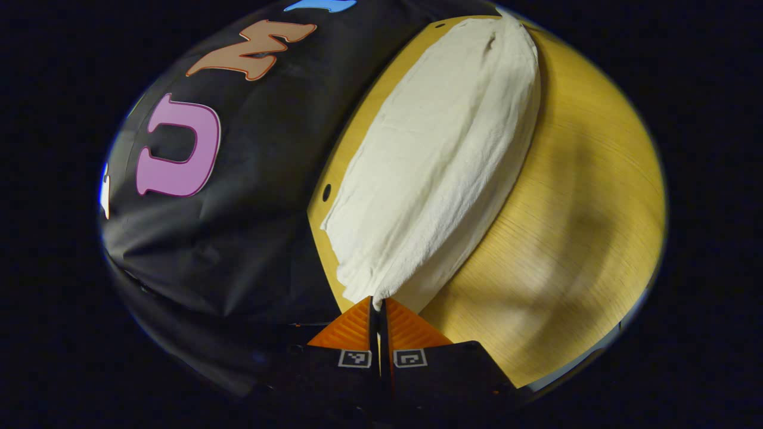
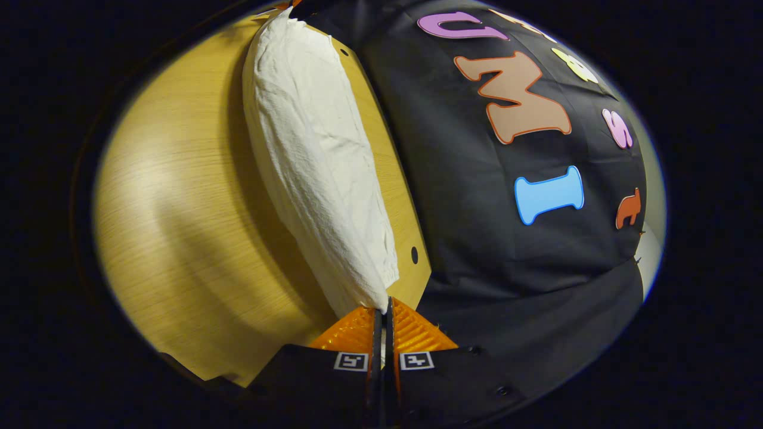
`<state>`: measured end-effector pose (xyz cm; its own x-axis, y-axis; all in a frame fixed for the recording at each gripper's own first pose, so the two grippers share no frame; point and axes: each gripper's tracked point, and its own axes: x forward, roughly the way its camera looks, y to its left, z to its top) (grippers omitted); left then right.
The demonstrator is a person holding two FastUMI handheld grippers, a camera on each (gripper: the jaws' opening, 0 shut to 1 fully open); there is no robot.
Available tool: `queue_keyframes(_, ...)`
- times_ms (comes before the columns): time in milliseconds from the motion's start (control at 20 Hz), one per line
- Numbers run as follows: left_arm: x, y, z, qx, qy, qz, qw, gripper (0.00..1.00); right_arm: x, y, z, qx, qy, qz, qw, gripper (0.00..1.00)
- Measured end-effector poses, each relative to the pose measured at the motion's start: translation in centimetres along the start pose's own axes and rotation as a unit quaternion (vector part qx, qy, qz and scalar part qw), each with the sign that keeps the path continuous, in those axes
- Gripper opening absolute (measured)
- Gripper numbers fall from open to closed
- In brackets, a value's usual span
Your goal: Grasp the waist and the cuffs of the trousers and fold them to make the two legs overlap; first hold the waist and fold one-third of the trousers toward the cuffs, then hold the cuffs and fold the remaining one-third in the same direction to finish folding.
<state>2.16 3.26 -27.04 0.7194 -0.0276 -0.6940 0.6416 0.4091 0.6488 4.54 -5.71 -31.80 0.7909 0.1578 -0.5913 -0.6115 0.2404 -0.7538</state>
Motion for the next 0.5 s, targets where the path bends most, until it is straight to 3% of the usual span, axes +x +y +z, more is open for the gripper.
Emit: queue_keyframes(500,3.8,7.1,5.2,-0.052,-0.011,0.051,0.997,0.0,5.8,-4.9,2.5,0.049,-0.003,-0.049,0.998,0.05)
